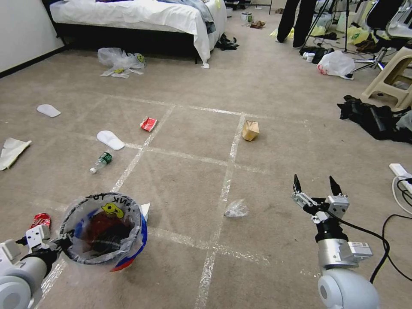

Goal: Pick up the trash bin and place the garbage on the floor into it.

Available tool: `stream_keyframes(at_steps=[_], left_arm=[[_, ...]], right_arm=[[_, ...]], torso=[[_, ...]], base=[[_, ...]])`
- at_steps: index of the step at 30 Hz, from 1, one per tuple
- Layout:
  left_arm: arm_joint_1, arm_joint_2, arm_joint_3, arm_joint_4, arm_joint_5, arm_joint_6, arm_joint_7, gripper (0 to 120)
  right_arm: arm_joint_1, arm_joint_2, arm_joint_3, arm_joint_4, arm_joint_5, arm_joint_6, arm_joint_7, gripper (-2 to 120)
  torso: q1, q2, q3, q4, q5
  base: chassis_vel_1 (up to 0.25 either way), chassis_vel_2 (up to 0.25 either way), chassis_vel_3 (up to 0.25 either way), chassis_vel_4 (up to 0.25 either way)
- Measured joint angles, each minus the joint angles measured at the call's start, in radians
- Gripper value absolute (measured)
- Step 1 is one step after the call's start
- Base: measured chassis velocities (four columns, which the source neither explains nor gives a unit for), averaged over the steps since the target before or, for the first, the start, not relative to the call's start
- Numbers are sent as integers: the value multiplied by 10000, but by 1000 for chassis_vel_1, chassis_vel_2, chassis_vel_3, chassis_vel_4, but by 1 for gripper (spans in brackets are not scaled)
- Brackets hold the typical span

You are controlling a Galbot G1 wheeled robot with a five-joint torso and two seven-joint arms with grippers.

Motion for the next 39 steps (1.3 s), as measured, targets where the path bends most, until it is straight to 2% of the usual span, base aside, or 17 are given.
stream_keyframes(at_steps=[17,39], left_arm=[[156,-119,-350,139,406,-1,-85,1],[9,-292,-296,270,492,0,-14,1]], right_arm=[[130,3,-2,-34,83,-119,87,100],[348,-67,-33,-295,310,-157,-34,100]], torso=[[0,0,0,0,1],[0,0,0,0,0]], base=[[0,0,0,0],[0,0,0,0]])
